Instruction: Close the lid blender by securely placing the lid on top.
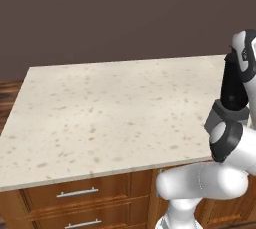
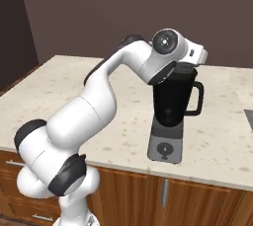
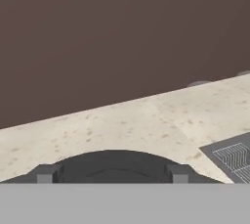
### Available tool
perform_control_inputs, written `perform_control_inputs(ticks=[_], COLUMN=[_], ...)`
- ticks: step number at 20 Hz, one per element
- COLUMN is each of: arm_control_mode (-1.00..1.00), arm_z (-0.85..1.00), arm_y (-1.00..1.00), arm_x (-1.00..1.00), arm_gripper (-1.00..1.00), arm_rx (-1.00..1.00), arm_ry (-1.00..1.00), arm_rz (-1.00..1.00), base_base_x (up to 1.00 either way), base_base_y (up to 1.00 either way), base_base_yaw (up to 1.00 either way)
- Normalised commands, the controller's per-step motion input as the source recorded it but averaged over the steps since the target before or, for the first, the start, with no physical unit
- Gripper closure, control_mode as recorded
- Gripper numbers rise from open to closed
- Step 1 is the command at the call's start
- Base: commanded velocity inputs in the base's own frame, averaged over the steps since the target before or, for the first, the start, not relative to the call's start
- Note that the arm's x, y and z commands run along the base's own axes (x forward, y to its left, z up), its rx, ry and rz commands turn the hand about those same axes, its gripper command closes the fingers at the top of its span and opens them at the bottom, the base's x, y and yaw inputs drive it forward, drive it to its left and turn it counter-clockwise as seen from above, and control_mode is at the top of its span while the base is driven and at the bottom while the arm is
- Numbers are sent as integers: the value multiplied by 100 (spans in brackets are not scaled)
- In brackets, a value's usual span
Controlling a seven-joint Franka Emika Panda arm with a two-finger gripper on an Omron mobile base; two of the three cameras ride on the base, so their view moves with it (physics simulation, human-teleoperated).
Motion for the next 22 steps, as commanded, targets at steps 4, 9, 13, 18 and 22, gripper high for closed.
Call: perform_control_inputs(ticks=[4, 9, 13, 18, 22], arm_control_mode=[-100, -100, -100, -100, -100], arm_z=[-23, -47, -26, 0, 9], arm_y=[-29, -5, 0, 3, 19], arm_x=[2, -23, -6, 0, 0], arm_gripper=[100, 100, 100, -100, -100], arm_rx=[0, 0, 0, 0, 0], arm_ry=[1, -1, 0, 1, 0], arm_rz=[1, 1, 0, 0, 0], base_base_x=[0, 0, 0, 0, 0], base_base_y=[0, 0, 0, 0, 0], base_base_yaw=[0, 0, 0, 0, 0])
